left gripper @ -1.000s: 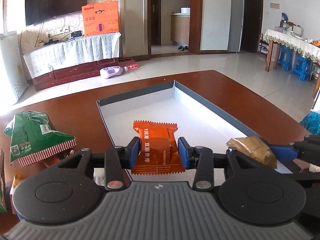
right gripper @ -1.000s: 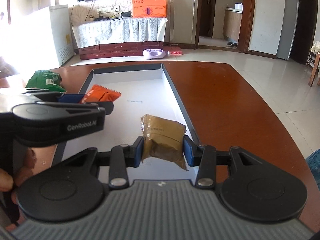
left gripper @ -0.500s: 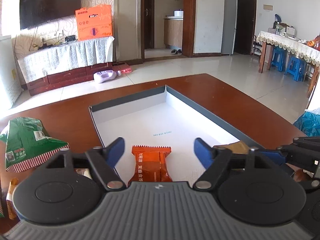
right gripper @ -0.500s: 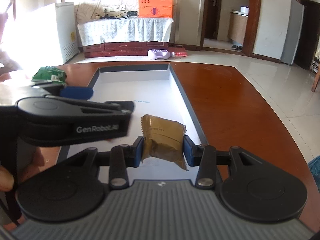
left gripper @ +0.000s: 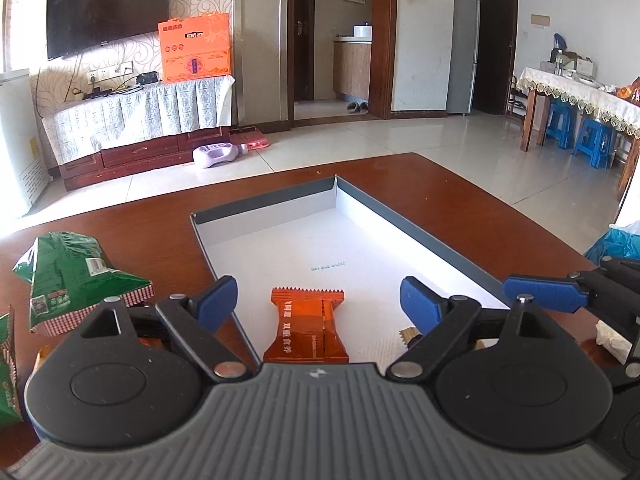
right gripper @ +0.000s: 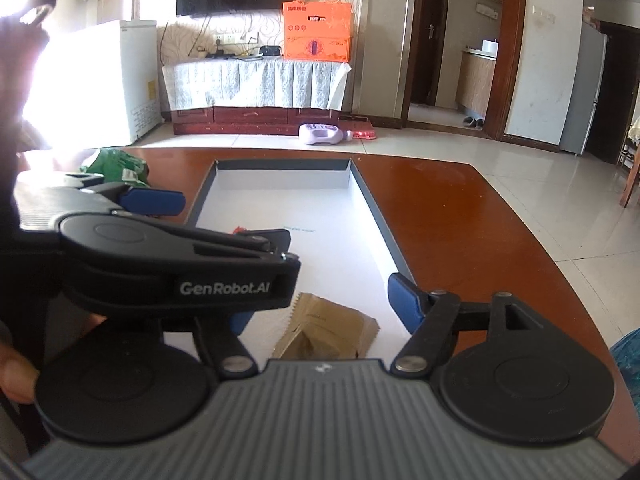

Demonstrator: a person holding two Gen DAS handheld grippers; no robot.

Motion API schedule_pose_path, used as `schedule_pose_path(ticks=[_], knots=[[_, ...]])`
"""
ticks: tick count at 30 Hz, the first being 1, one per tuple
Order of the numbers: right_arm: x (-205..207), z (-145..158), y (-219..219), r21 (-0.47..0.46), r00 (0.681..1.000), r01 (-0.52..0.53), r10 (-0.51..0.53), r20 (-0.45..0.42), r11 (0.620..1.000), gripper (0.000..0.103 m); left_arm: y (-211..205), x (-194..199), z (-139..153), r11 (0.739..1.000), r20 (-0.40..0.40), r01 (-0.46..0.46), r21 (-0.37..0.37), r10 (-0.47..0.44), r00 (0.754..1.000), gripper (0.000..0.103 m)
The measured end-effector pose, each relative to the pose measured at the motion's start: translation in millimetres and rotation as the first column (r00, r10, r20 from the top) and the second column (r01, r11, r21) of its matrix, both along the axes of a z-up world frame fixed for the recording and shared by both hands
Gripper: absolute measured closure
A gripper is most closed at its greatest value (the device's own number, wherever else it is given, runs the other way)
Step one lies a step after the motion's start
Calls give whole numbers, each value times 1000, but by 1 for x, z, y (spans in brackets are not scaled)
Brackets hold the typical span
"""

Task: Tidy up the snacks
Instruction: 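Grasp clear bag of dark nuts with right gripper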

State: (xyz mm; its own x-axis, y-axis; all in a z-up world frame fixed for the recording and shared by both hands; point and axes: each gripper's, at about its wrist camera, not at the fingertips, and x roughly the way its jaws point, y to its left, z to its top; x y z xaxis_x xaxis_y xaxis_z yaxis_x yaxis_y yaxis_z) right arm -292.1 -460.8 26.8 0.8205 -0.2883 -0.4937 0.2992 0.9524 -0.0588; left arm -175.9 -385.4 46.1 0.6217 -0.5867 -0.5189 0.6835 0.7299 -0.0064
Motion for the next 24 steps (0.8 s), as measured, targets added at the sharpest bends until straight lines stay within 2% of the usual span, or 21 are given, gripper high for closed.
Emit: schedule_pose_path(ticks=[6, 12, 20, 24], knots=[[-16, 8, 9, -6, 999, -13, 14, 41, 1000, 31, 16, -12, 11, 1000, 21, -5, -15, 5, 1000, 9], [-30, 16, 30, -16, 995, -68, 69, 76, 998, 31, 56, -30, 20, 997, 6, -67, -35, 68, 998, 8], [-35, 19, 73, -14, 968, -230, 230, 96, 973, 32, 139, -33, 25, 989, 55, -147, 23, 145, 988, 8], [-33, 14, 101, -20, 935, -347, 347, 72, 938, 32, 181, -20, 18, 976, 67, -207, 67, 202, 977, 8]])
